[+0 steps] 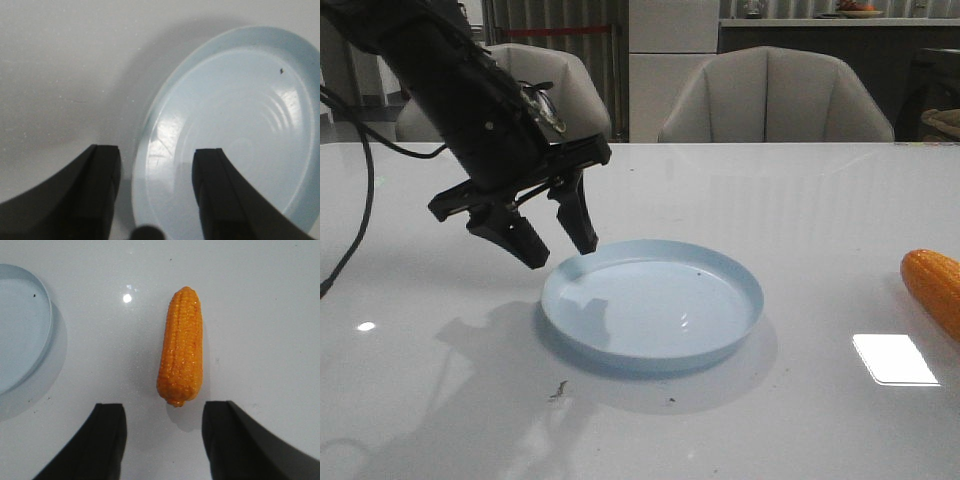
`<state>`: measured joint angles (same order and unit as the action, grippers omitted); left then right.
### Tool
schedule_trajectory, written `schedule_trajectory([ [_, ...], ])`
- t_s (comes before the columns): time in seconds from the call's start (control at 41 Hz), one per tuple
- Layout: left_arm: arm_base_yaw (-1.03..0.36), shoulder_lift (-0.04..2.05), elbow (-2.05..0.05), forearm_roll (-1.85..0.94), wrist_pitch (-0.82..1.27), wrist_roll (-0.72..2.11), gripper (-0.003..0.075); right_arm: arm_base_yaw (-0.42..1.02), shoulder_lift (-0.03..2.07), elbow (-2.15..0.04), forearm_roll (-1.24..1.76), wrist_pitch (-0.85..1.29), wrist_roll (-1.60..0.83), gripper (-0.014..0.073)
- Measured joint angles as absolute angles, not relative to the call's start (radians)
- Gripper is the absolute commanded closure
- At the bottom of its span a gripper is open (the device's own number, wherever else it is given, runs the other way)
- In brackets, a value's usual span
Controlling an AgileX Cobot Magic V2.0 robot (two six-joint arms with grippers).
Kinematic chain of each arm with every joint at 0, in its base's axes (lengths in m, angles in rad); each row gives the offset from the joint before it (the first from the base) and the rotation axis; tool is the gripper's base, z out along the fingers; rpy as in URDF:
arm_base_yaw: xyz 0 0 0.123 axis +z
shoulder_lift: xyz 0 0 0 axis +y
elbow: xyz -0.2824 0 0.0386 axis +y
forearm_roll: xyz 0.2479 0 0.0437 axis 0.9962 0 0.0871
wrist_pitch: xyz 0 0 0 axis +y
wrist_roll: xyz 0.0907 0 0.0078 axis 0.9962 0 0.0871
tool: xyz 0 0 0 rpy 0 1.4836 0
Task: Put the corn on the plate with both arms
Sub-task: 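Carry the plate toward the table center and lower it, opening the left gripper, then raise the left gripper away from the plate, then lower the right gripper over the corn cob, close it, and lift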
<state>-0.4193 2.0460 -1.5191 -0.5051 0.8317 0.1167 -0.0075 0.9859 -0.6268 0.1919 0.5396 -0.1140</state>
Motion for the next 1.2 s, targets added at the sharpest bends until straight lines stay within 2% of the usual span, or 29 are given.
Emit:
schedule_trajectory([
  [0.293, -0.363, 2.047, -1.772, -0.380, 1.022, 0.117, 0.0301, -0.007, 0.986, -0.627, 0.192, 0.540, -0.114, 0.0127],
  [0.488, -0.320, 2.014, -1.873, -0.225, 1.066, 0.117, 0.0301, -0.007, 0.992, -0.627, 0.192, 0.538, -0.114, 0.0123],
  [0.659, -0.272, 1.908, -1.865, -0.134, 1.043, 0.117, 0.0300, -0.007, 1.033, -0.634, 0.192, 0.531, -0.114, 0.0016],
  [0.902, -0.210, 1.725, -1.680, -0.106, 0.918, 0.117, 0.0301, -0.007, 1.185, -0.743, 0.192, 0.545, -0.114, 0.0001],
  [1.195, -0.183, 1.465, -1.234, -0.093, 0.684, 0.117, 0.0300, -0.007, 1.420, -0.961, 0.187, 0.591, -0.114, 0.0001],
])
